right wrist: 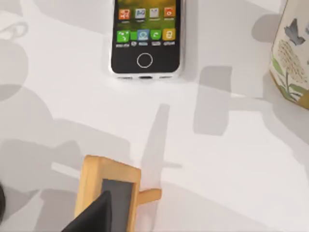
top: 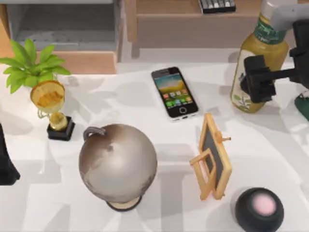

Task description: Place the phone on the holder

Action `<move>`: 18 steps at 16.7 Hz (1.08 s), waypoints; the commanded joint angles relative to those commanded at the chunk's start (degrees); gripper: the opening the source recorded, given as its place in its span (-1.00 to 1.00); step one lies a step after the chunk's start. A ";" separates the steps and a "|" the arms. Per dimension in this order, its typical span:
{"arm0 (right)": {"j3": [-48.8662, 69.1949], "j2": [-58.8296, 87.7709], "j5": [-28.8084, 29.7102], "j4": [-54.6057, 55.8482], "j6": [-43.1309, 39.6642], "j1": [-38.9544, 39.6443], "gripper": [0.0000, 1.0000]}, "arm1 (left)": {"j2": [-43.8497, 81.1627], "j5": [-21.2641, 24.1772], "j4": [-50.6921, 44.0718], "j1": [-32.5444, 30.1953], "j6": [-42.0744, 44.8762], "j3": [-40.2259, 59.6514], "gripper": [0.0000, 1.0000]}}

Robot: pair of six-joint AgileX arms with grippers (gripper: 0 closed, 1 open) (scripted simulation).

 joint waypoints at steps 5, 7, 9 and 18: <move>26.71 31.49 1.00 -15.95 2.49 5.84 1.00 | 0.00 0.00 0.00 0.00 0.00 0.00 1.00; 37.08 42.36 1.88 -20.76 3.27 7.32 1.00 | 0.00 0.00 0.00 0.00 0.00 0.00 1.00; 47.02 51.70 2.98 -24.38 3.92 8.25 1.00 | 0.00 0.00 0.00 0.00 0.00 0.00 1.00; 76.96 72.39 7.91 -28.94 5.55 7.91 1.00 | 0.00 0.00 0.00 0.00 0.00 0.00 1.00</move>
